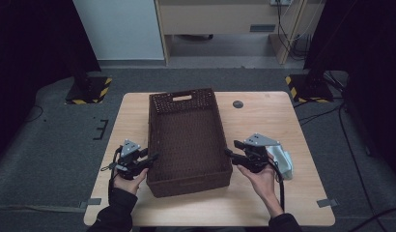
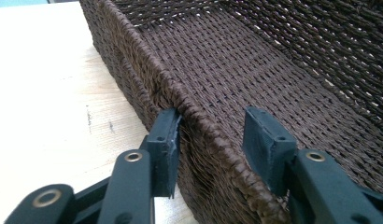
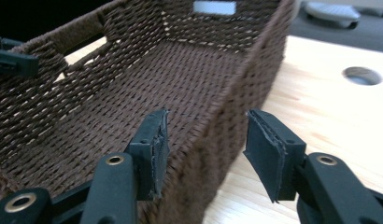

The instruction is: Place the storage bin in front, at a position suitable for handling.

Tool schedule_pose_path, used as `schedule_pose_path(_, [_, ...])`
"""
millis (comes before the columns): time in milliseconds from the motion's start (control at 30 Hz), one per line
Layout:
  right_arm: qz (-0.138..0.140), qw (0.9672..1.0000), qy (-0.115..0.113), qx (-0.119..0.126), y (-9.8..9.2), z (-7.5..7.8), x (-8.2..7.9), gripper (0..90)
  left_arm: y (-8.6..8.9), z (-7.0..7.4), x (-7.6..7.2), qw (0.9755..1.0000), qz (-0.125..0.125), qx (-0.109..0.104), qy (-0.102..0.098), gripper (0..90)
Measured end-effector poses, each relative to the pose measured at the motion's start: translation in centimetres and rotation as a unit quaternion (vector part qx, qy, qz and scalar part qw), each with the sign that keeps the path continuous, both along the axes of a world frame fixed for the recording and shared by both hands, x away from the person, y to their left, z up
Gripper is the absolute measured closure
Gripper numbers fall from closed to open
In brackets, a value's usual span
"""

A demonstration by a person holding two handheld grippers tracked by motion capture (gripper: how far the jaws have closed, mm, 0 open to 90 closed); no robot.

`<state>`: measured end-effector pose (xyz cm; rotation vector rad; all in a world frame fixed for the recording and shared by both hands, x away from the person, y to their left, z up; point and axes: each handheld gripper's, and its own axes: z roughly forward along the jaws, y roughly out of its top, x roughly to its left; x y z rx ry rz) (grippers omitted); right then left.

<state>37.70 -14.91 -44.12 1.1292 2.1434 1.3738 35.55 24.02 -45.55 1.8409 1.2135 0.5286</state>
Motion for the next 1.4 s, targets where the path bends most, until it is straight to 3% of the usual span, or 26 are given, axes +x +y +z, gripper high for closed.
schedule_pose_path(100, [0.002, 0.9999, 0.004, -0.012, 0.6, -0.4, 0.3, 50.9, -0.2, 0.0, 0.0, 1.0, 0.002, 0.009, -0.004, 58.0])
schedule_pose_path(133, [0.005, 0.9997, 0.006, -0.025, 1.0, -0.8, 0.4, 58.7, -0.4, 0.0, 0.1, 0.9999, 0.002, 0.012, -0.005, 58.1])
schedule_pose_path(167, [0.009, 0.9997, 0.008, -0.023, 1.0, -0.7, 0.3, 63.1, -0.5, 0.0, 0.1, 0.9999, 0.0, 0.015, -0.006, 58.1])
schedule_pose_path(233, [0.01, 0.9994, 0.002, -0.032, 1.1, -0.6, 0.1, 66.1, -0.7, 0.0, 0.2, 0.9998, 0.001, 0.016, -0.006, 58.4])
schedule_pose_path(400, [0.005, 0.9997, 0.009, -0.023, 0.6, -0.5, -0.6, 70.1, -1.0, 0.0, 0.4, 0.9998, 0.002, 0.019, -0.01, 60.1])
schedule_pose_path(667, [0.014, 0.9994, 0.017, -0.028, -0.7, -0.2, -2.8, 67.4, -2.1, -0.1, 0.8, 0.9997, -0.017, 0.012, -0.01, 63.8])
schedule_pose_path(733, [0.01, 0.9995, 0.009, -0.03, -1.1, 0.0, -2.7, 66.1, -2.7, -0.1, 0.9, 0.9995, -0.02, 0.021, -0.012, 63.4])
schedule_pose_path(767, [-0.001, 0.9998, 0.001, -0.022, -1.3, 0.1, -2.4, 60.5, -2.9, -0.1, 1.0, 0.9995, -0.021, 0.021, -0.012, 63.1])
schedule_pose_path(833, [-0.018, 0.9996, -0.01, -0.021, -1.5, 0.1, -1.7, 57.6, -3.1, -0.1, 1.1, 0.9995, -0.021, 0.022, -0.013, 63.0])
schedule_pose_path(967, [-0.029, 0.9993, -0.008, -0.02, -1.4, -0.2, -0.6, 58.5, -3.3, -0.1, 1.1, 0.9994, -0.023, 0.024, -0.014, 62.5])
schedule_pose_path(1000, [-0.029, 0.9991, -0.003, -0.032, -1.1, -0.6, -0.1, 61.3, -3.3, -0.1, 1.1, 0.9993, -0.024, 0.025, -0.014, 62.2])
schedule_pose_path(1100, [-0.031, 0.9988, -0.008, -0.038, -1.0, -0.8, -0.2, 63.6, -3.2, -0.1, 1.1, 0.9992, -0.029, 0.024, -0.015, 60.2])
schedule_pose_path(1233, [-0.027, 0.9991, -0.003, -0.033, -1.2, -0.7, -0.4, 65.3, -3.0, -0.1, 1.5, 0.9987, -0.02, 0.037, -0.028, 49.8])
schedule_pose_path(1400, [-0.026, 0.999, 0.002, -0.036, -1.1, -0.6, -0.8, 64.9, -2.8, -0.1, 2.2, 0.9988, -0.02, 0.037, -0.024, 50.6])
